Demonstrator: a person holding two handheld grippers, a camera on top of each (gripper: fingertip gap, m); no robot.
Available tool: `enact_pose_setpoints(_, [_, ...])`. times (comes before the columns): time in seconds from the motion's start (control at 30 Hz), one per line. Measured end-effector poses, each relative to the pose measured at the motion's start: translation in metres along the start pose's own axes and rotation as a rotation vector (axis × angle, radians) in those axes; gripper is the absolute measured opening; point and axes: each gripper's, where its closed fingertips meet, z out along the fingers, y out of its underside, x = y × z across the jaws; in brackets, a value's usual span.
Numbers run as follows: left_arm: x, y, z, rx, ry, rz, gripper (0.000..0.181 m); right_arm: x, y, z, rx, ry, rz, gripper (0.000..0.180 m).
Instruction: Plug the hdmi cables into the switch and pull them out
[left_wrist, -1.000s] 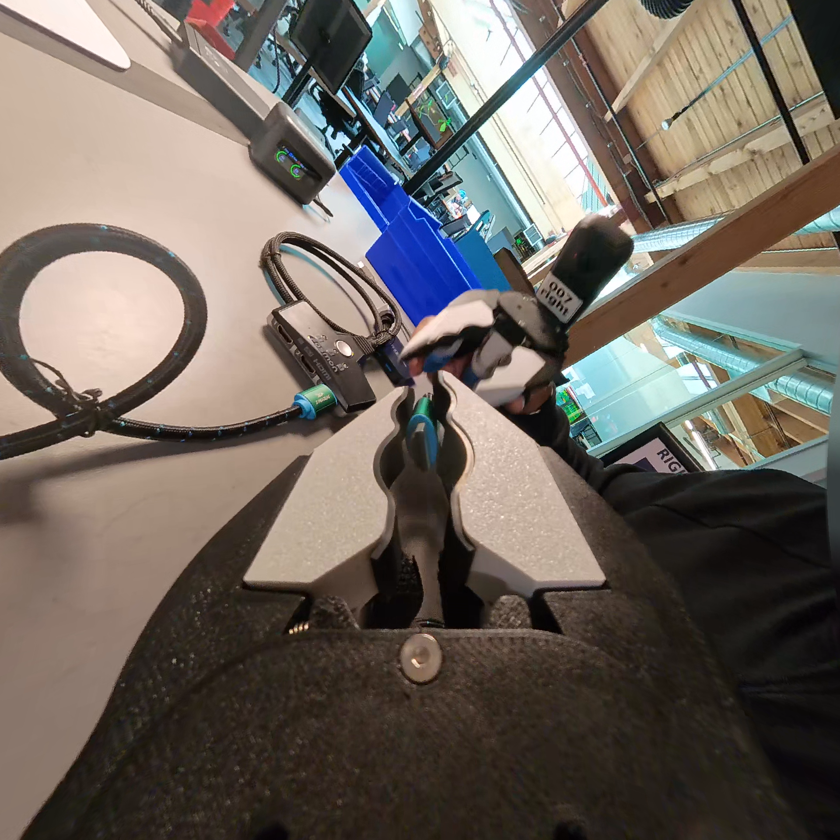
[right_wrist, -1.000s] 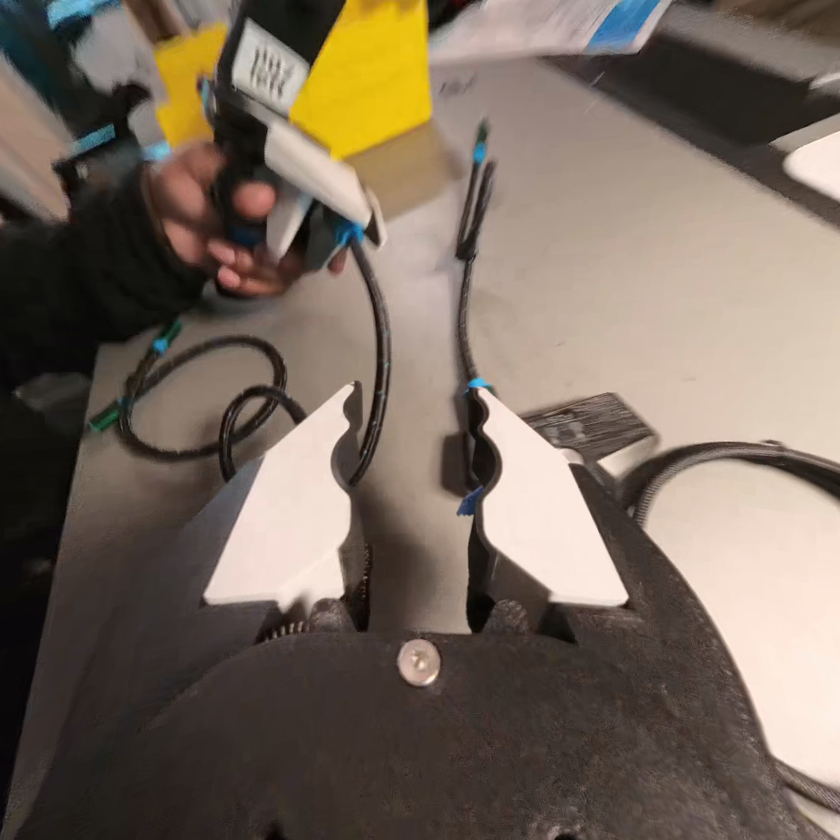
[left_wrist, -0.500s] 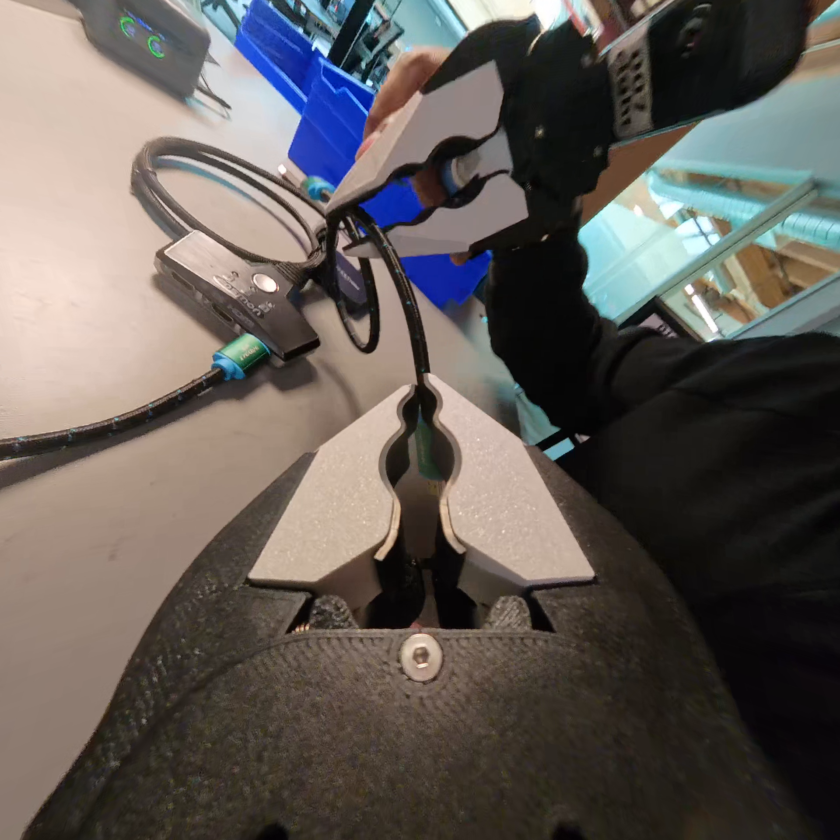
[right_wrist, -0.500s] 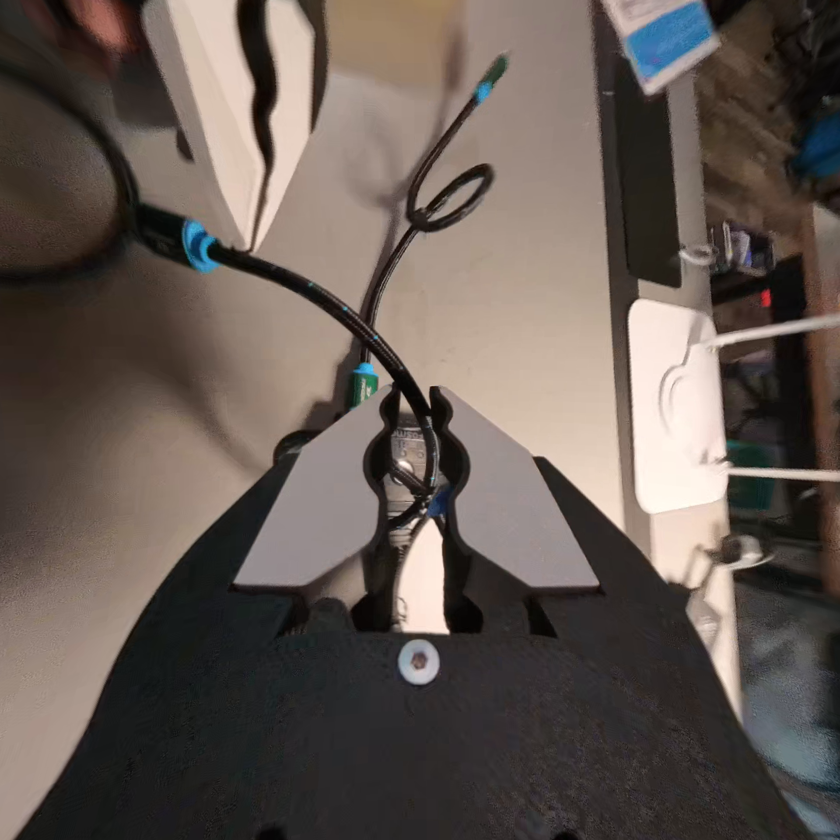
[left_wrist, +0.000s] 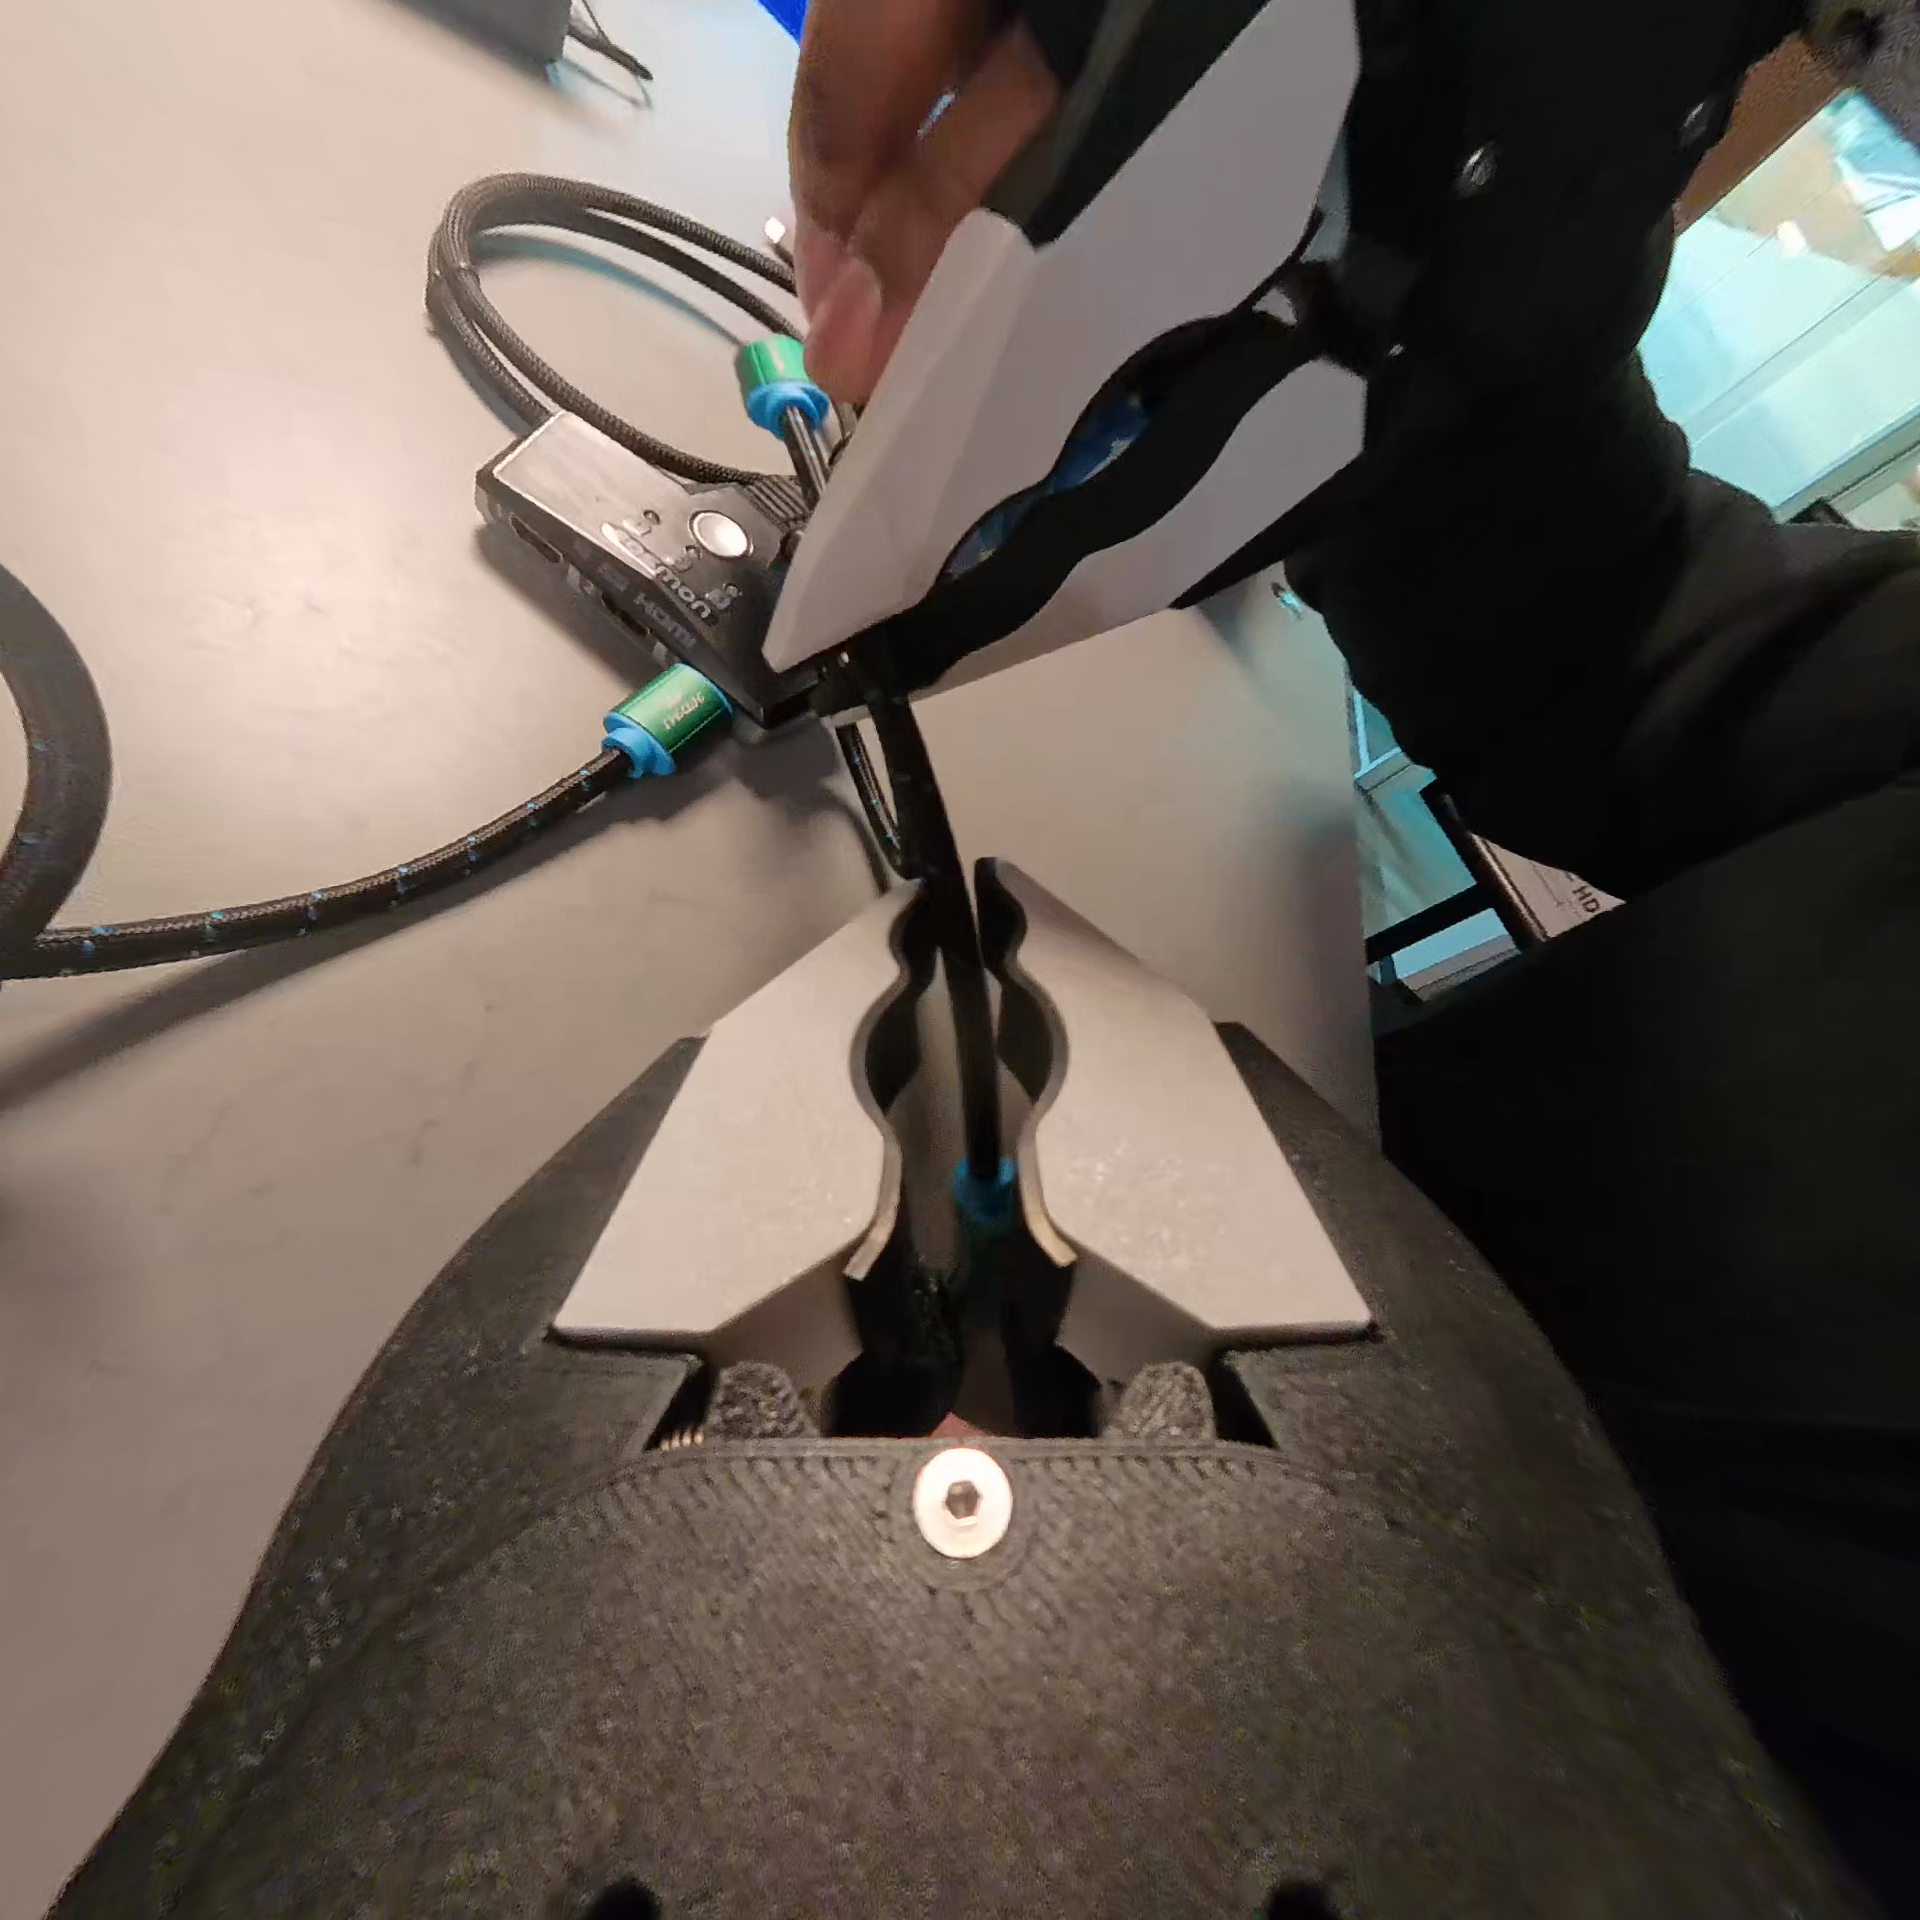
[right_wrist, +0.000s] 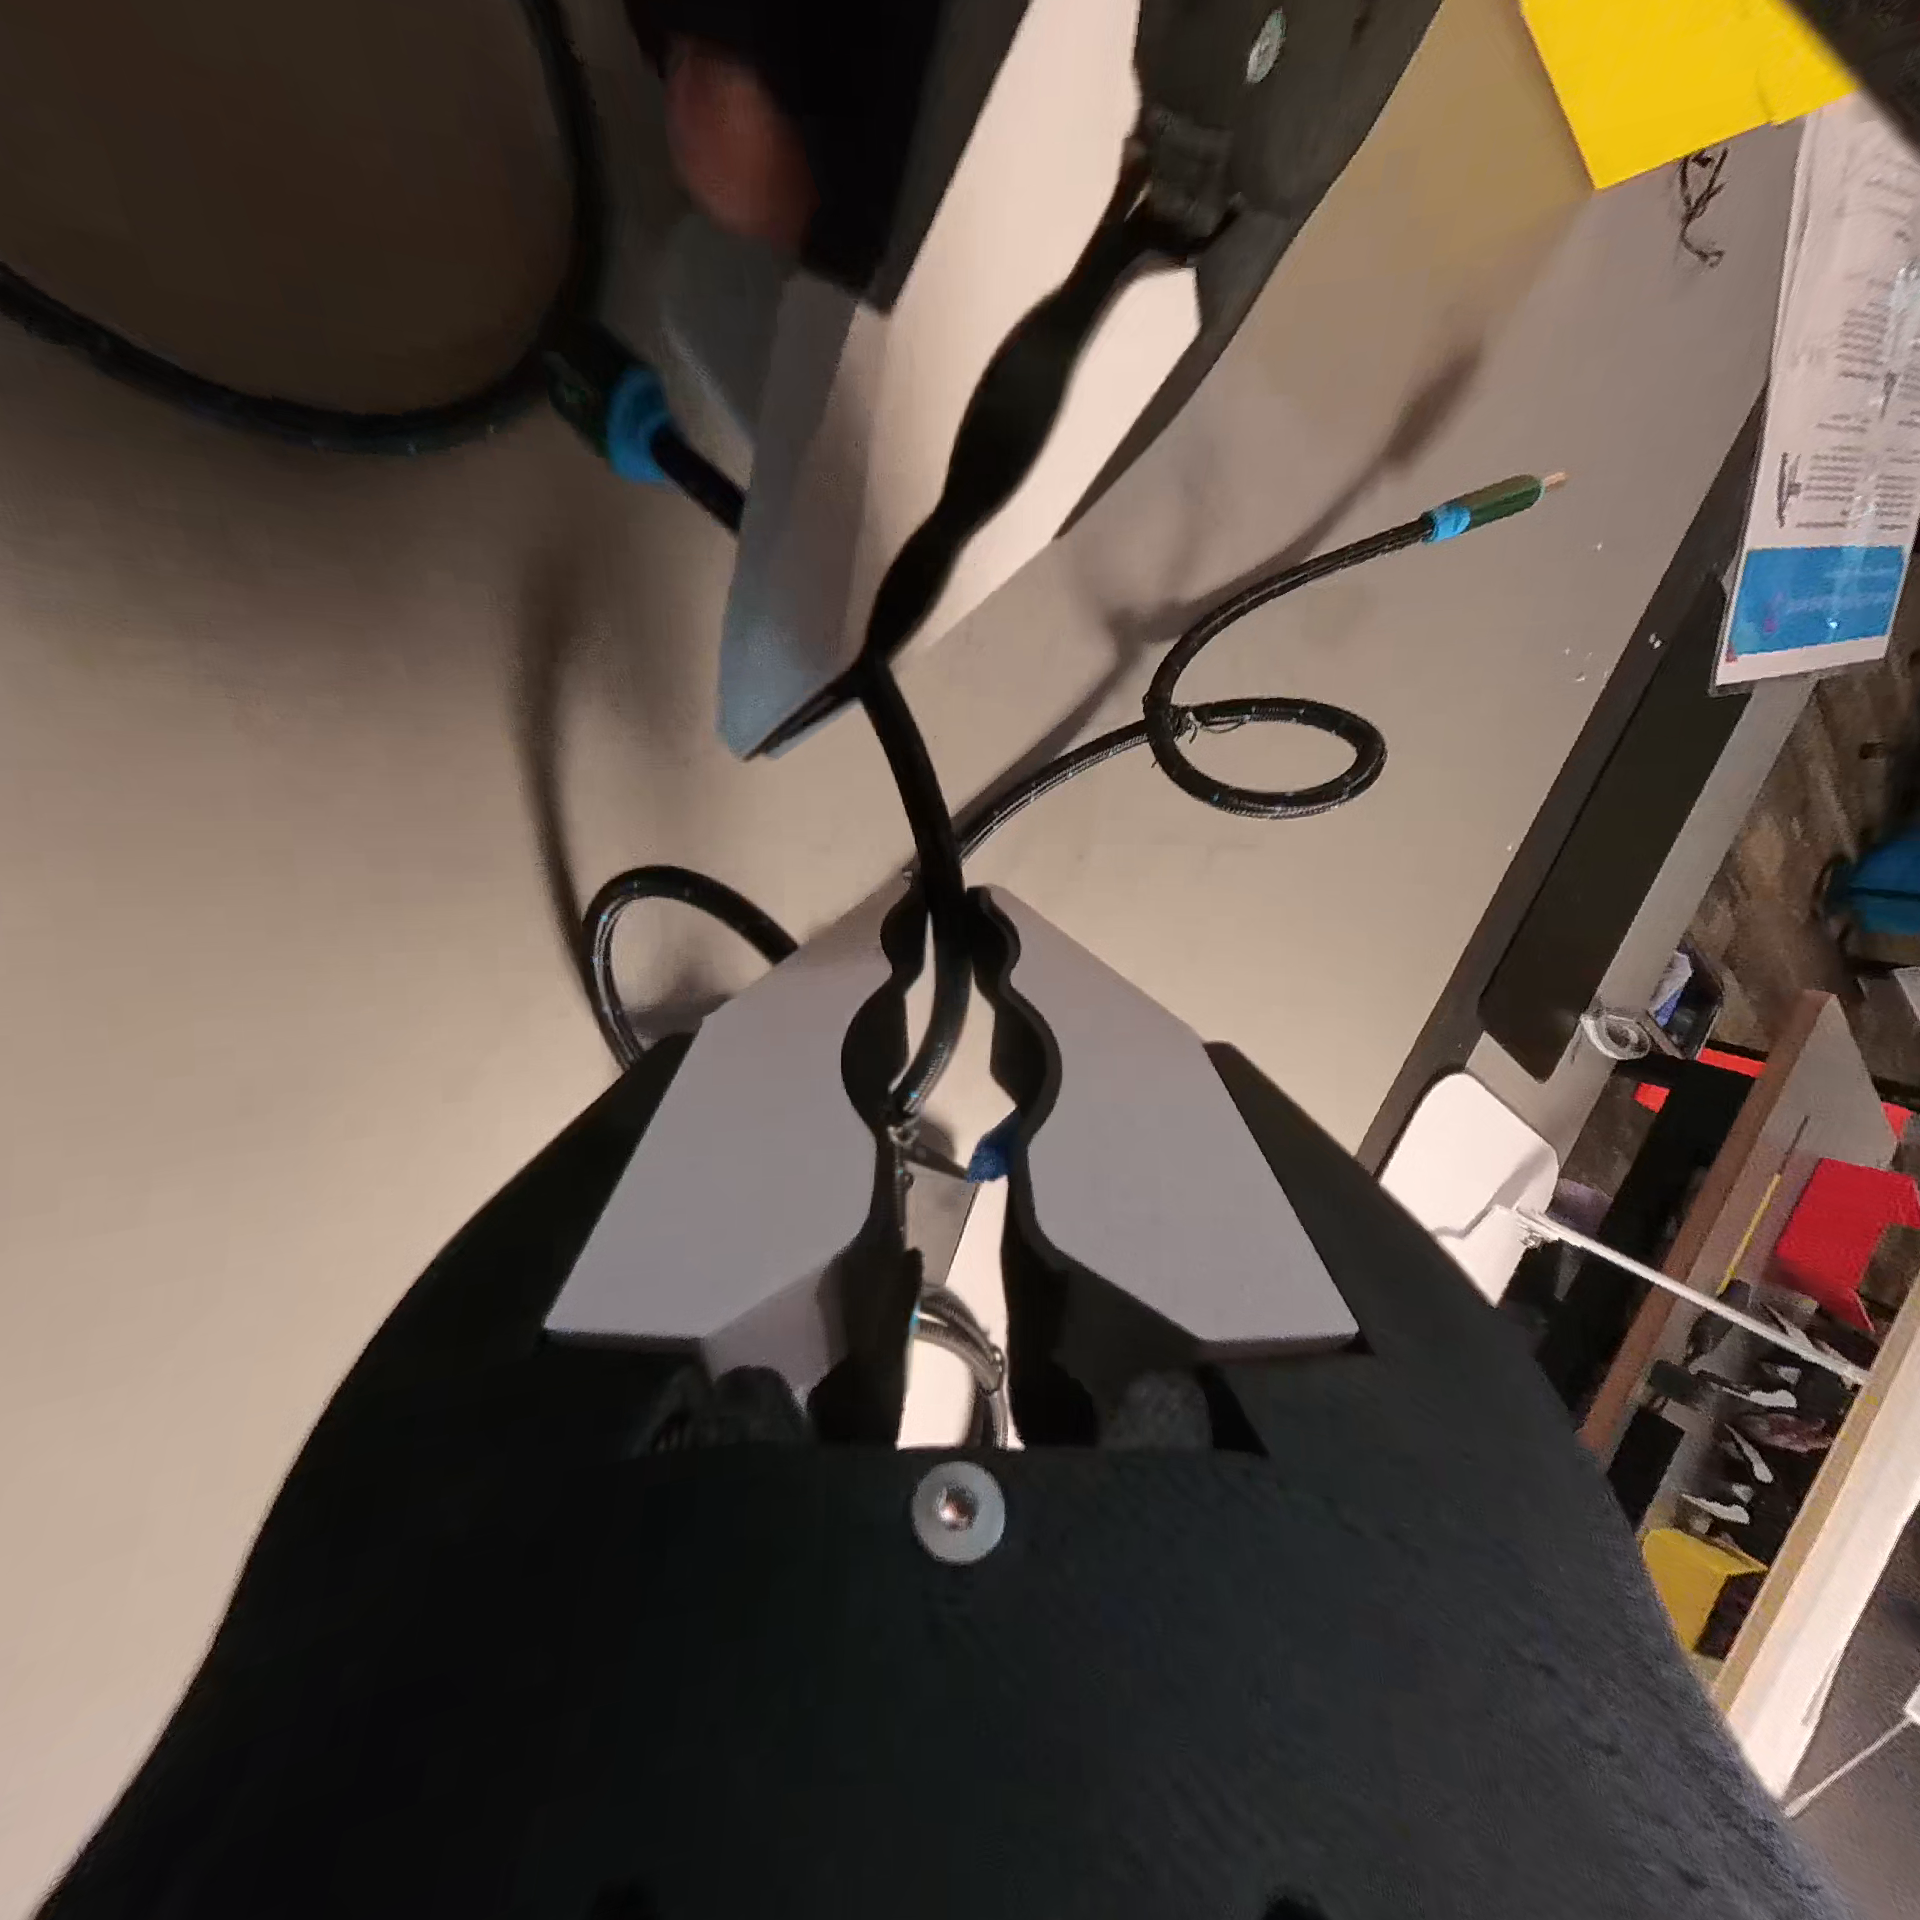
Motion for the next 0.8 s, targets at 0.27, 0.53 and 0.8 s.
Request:
enact_pose_setpoints(0.27, [-0.002, -0.032, -0.011, 0.216, 0.008, -0.076, 0.003, 0.04, 0.016, -0.04, 0.066, 0.378, 0.287, 0.052])
enact_pose_setpoints(0.53, [-0.008, -0.072, -0.029, 0.479, 0.033, -0.169, 0.003, 0.023, 0.016, -0.082, 0.486, 0.576, 0.742, 0.045])
enact_pose_setpoints(0.8, [-0.02, -0.125, -0.02, 0.723, 0.158, -0.327, 0.004, 0.012, -0.018, -0.016, 0.604, 0.352, 0.949, 0.046])
